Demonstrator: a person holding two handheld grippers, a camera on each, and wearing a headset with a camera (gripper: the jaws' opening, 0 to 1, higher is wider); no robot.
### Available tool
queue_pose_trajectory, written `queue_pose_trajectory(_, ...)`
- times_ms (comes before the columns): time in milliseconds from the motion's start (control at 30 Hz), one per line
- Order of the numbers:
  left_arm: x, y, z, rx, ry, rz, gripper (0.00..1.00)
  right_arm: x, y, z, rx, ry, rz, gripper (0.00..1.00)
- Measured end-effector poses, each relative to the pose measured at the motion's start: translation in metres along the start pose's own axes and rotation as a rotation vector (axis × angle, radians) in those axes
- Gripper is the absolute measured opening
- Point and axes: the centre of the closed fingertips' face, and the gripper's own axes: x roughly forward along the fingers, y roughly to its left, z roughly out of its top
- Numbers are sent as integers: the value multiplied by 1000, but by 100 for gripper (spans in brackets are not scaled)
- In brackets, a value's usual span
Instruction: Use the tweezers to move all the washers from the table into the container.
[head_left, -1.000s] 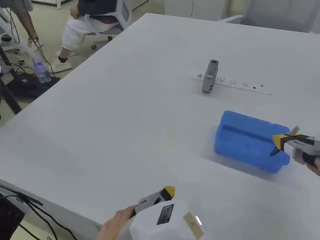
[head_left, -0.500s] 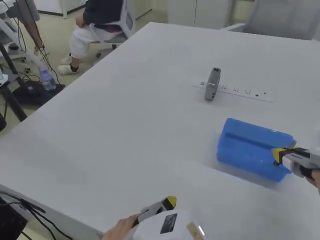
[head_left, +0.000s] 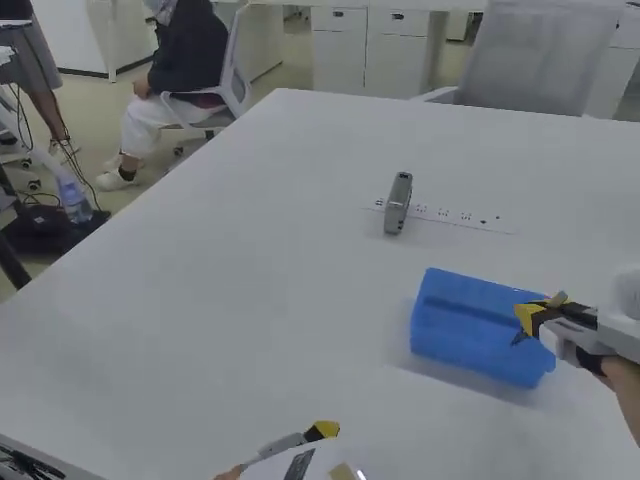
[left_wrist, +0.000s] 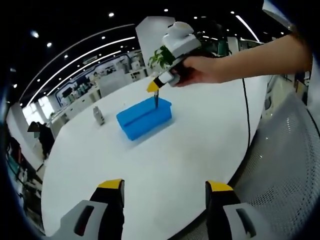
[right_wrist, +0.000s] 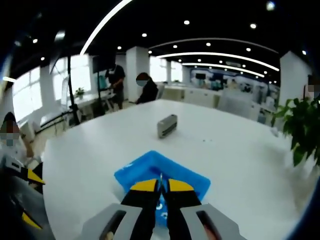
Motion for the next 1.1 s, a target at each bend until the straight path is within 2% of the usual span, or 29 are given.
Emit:
queue_pose_trajectory(167, -6, 19, 27, 44, -37, 9, 58, -23, 26, 15, -19, -46, 74, 3)
queue_pose_trajectory(200, -8, 25, 39, 27, -61, 6, 56, -27, 31, 16, -11, -48, 88, 3)
queue_pose_trajectory(233, -11, 28, 53, 3, -105, -2, 56, -31, 41, 16, 4, -52, 125, 3)
queue_pose_trajectory(333, -18, 36, 79, -16, -142, -26, 56, -46, 58, 15, -8, -57, 145, 3)
queue_pose_trajectory(500, -25, 32, 122, -31, -214, -119, 55, -67, 89, 14, -46, -47, 245, 3)
queue_pose_trajectory(533, -27, 30, 133, -51, -244, -137, 57, -70, 91, 14, -45, -51, 244, 3)
queue_pose_trajectory(600, -29, 26, 144, -82, -270, -176, 58, -76, 100, 13, -44, -47, 288, 3)
queue_pose_trajectory(633, -29, 21, 150, -99, -279, -219, 59, -81, 104, 12, -40, -39, 306, 3)
queue_pose_trajectory(700, -28, 16, 158, -104, -294, -273, 59, -87, 110, 11, -47, -31, 328, 3)
queue_pose_trajectory(800, -25, 2, 164, -80, -301, -364, 54, -94, 120, 6, -55, -4, 379, 3)
queue_pose_trajectory(867, -23, -5, 169, -61, -314, -408, 46, -98, 126, -1, -80, 35, 423, 3)
queue_pose_trajectory(933, -21, -12, 173, -19, -326, -446, 37, -99, 128, -6, -92, 54, 442, 3)
queue_pose_trajectory(1000, -18, -17, 173, 6, -317, -476, 32, -100, 133, -11, -99, 77, 470, 3)
queue_pose_trajectory(1067, -16, -26, 170, 39, -295, -536, 28, -101, 136, -14, -105, 91, 488, 3)
queue_pose_trajectory(1100, -16, -33, 167, 67, -282, -585, 25, -102, 141, -17, -115, 104, 506, 3)
